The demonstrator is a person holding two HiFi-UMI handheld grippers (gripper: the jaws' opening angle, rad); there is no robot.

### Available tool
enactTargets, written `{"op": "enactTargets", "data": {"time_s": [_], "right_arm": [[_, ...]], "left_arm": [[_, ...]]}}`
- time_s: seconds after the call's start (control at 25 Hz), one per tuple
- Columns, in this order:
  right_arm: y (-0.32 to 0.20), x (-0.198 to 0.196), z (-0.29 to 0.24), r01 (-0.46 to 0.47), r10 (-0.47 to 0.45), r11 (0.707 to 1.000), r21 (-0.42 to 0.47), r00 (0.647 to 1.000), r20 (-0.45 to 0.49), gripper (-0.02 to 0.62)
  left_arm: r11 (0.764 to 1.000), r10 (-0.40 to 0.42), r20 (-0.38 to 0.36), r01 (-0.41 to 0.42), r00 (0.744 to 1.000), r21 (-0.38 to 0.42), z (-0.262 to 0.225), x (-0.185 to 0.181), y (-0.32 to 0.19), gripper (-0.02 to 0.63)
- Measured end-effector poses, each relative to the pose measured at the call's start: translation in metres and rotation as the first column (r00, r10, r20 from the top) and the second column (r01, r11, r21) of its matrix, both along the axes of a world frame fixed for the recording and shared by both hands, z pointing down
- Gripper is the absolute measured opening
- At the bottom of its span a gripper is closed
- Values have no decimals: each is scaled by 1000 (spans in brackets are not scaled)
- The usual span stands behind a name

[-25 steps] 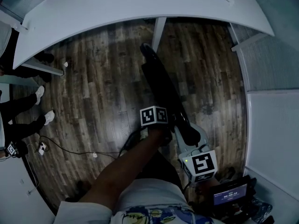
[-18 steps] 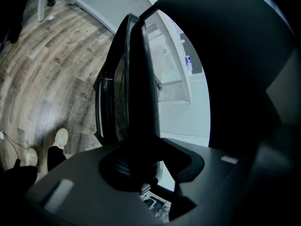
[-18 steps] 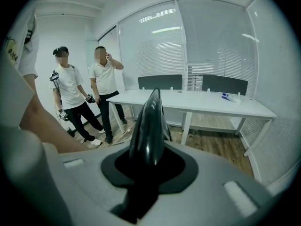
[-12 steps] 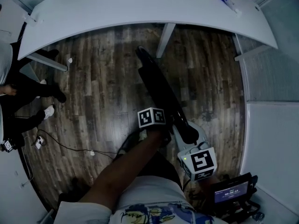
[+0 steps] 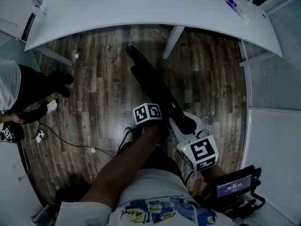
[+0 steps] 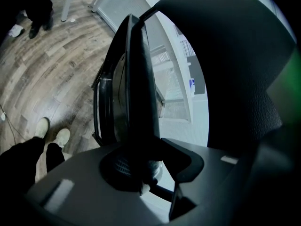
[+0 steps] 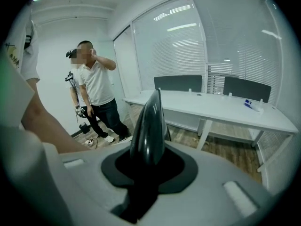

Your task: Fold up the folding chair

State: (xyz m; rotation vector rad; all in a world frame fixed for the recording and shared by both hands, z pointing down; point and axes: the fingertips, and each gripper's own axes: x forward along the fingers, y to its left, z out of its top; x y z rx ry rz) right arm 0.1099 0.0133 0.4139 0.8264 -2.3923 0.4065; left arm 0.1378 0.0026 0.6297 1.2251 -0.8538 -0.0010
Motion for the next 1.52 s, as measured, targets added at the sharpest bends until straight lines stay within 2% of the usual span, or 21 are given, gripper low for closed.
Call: {"op": "enactTargets", "data": {"time_s": [0.4, 0.72, 1.16, 1.36, 1.52], "right_arm": [[-57, -49, -17, 131, -131, 991, -2, 991, 30, 75], [-121, -157, 1, 218, -217, 975, -54, 976, 12, 77], [-125, -168, -2, 329, -329, 944, -33, 944, 9, 77], [-122, -180, -4, 417, -416, 909, -29, 909, 14, 78], [-168, -195, 7, 521, -520, 853, -35, 854, 37, 78]], "left_arm": [[989, -150, 18, 150, 989, 13, -17, -56, -60, 137], [969, -247, -2, 246, 969, -29, 1, -160, -119, 135], [930, -369, 6, 369, 930, 1, -5, -177, -129, 135], [895, -446, 7, 446, 895, 10, -6, -190, -131, 135], [842, -539, 30, 539, 842, 1, 6, -211, -177, 137]]}}
